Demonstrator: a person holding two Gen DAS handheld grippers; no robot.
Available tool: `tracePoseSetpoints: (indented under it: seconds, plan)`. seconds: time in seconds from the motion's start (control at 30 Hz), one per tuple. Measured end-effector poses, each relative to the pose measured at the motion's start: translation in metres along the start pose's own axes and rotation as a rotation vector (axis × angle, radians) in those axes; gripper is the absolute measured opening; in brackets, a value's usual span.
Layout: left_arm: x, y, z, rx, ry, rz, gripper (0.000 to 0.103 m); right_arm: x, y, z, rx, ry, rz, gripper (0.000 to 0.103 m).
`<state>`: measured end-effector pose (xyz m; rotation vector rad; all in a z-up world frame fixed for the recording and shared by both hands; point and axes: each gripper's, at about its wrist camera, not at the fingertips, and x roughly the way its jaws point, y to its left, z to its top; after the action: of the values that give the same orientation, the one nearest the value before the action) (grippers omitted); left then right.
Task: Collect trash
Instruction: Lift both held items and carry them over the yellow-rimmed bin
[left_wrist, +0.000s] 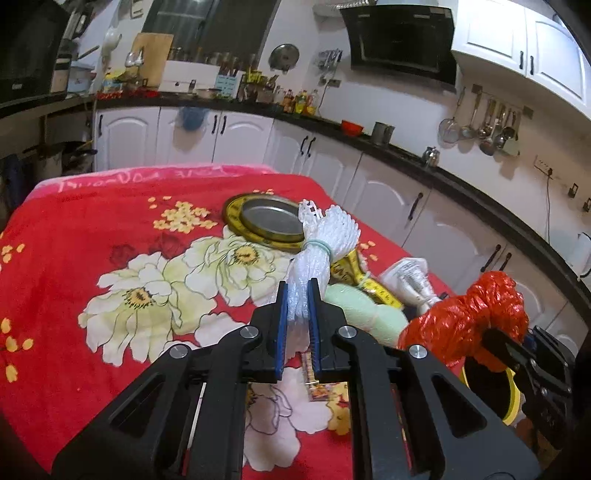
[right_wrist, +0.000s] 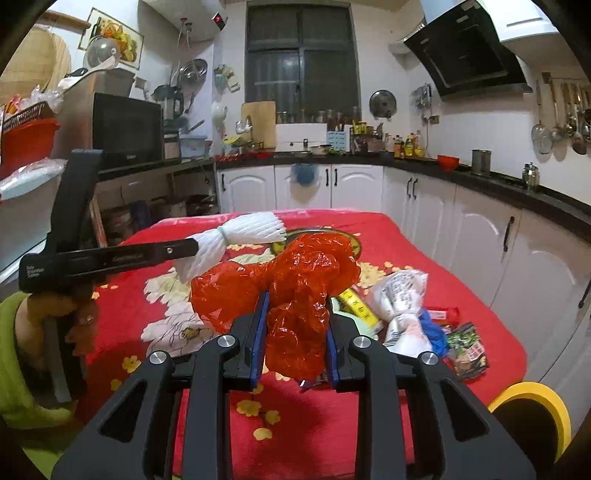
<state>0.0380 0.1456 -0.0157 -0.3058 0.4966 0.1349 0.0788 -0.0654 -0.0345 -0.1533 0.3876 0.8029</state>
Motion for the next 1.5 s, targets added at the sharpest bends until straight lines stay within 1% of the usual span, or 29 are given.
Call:
tracePoseSetpoints:
  seconds: [0.27, 0.4, 0.5, 0.77, 1.07, 1.27, 1.5]
  plan:
    - [-0.014, -0.029, 0.002, 0.038, -0.031, -0.057, 0.006, -0.019, -0.017, 0.003, 0.028, -0.045, -0.049, 0.025]
    - [-0.015, -0.048, 0.003, 0.068, -0.033, -0.088, 0.006, -0.033, -0.027, 0.004, 0.035, -0.064, -0.077, 0.025]
    - [-0.015, -0.062, 0.001, 0.100, -0.032, -0.100, 0.006, -0.044, -0.039, 0.001, 0.046, -0.080, -0.114, 0.025]
    - [-0.007, -0.088, 0.002, 0.090, -0.009, -0.167, 0.006, -0.072, -0.077, -0.005, 0.110, -0.104, -0.201, 0.025]
    - [0.006, -0.126, 0.005, 0.103, 0.006, -0.244, 0.006, -0.108, -0.122, -0.023, 0.178, -0.108, -0.327, 0.025]
    - [0.015, -0.159, 0.003, 0.144, 0.019, -0.292, 0.006, -0.129, -0.148, -0.036, 0.213, -0.106, -0.406, 0.025]
    - [0.032, -0.201, -0.006, 0.198, 0.058, -0.362, 0.006, -0.152, -0.176, -0.053, 0.242, -0.086, -0.494, 0.025]
